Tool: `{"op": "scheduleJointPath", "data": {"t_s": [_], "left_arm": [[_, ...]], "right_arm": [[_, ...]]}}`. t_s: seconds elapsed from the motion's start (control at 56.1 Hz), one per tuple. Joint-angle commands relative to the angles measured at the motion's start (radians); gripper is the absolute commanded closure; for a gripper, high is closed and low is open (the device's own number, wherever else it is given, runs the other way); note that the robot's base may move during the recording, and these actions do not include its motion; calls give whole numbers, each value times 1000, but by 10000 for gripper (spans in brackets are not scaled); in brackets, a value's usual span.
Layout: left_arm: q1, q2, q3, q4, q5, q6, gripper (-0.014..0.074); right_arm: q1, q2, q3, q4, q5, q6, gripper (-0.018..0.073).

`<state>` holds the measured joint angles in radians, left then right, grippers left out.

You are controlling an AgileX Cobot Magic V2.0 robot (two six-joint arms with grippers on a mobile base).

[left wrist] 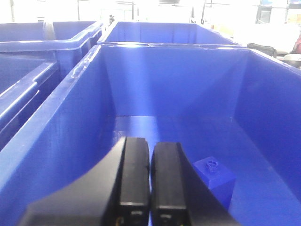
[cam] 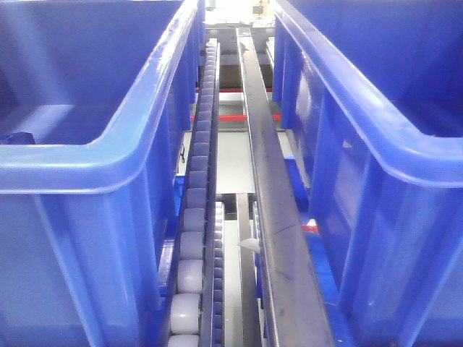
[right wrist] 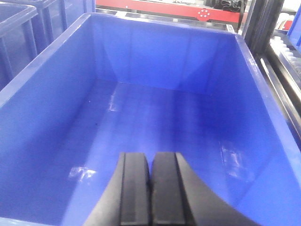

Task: Pick and sort blue part to right shelf

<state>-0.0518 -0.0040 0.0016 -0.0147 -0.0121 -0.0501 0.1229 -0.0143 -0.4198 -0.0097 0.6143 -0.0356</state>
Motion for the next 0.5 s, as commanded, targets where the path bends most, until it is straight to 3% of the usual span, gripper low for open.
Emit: {"op": "scheduleJointPath", "data": {"t_s": [0.0,0.482], "left_arm": [[-10,-25,33,-22,-32,-16,472],[-10,-25,33,-22,-24,-16,472]], "right_arm": [[-4,-6,-24,-3,-88,-8,516],[-4,-6,-24,-3,-88,-8,516]]}}
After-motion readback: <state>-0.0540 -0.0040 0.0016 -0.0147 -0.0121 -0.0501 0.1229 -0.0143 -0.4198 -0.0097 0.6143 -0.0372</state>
